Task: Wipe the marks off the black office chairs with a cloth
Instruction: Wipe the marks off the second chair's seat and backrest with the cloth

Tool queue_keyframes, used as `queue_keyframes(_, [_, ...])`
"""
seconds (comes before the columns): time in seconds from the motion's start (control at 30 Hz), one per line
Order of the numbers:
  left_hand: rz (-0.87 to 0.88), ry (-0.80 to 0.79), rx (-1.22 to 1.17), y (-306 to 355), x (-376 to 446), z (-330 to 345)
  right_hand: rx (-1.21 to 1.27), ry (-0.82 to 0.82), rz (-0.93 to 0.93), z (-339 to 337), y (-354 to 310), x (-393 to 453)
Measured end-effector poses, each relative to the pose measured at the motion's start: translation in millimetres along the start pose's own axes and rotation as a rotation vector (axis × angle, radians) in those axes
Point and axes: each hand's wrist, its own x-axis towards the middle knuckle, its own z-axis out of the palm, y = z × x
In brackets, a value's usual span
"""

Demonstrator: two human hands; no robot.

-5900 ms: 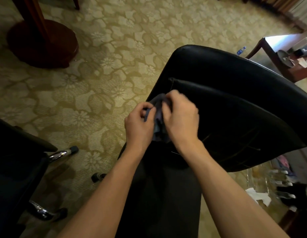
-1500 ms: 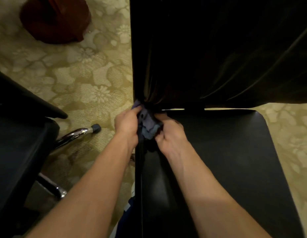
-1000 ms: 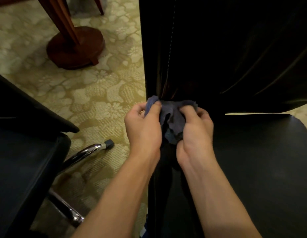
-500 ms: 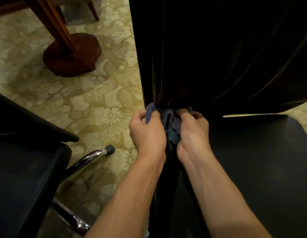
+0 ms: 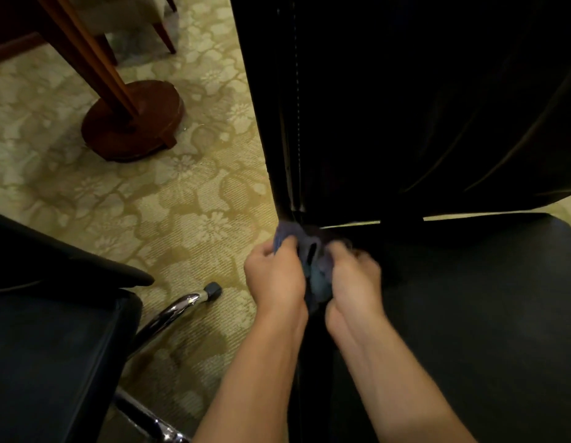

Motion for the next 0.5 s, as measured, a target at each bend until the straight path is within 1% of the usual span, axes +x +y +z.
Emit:
queue_keyframes(0.03, [-0.038, 0.011, 0.017, -5, 5, -3, -0.018, 0.005, 0.047, -3, 10, 5])
queue_keyframes(0.1, [-0.04, -0.007, 0.041, -8, 12, -3, -0.04, -0.011, 0.08, -8, 18, 11])
queue_keyframes(0.23, [0.061, -0.096, 0.042, 9, 8, 8, 0.014, -0.009, 0.046, 1, -2, 14])
queue_keyframes(0.33, [0.087, -0.076, 0.038, 24, -3, 13, 0.056, -0.049, 0.011, 10, -25, -1])
queue_keyframes(0.43, [0.201, -0.085, 0.036, 40, -20, 9, 0.058, -0.118, -0.086, 8, -40, -24])
queue_keyframes(0.5, [0.328, -0.126, 0.019, 55, -33, 5, 0.108, -0.174, -0.154, 8, -47, -35])
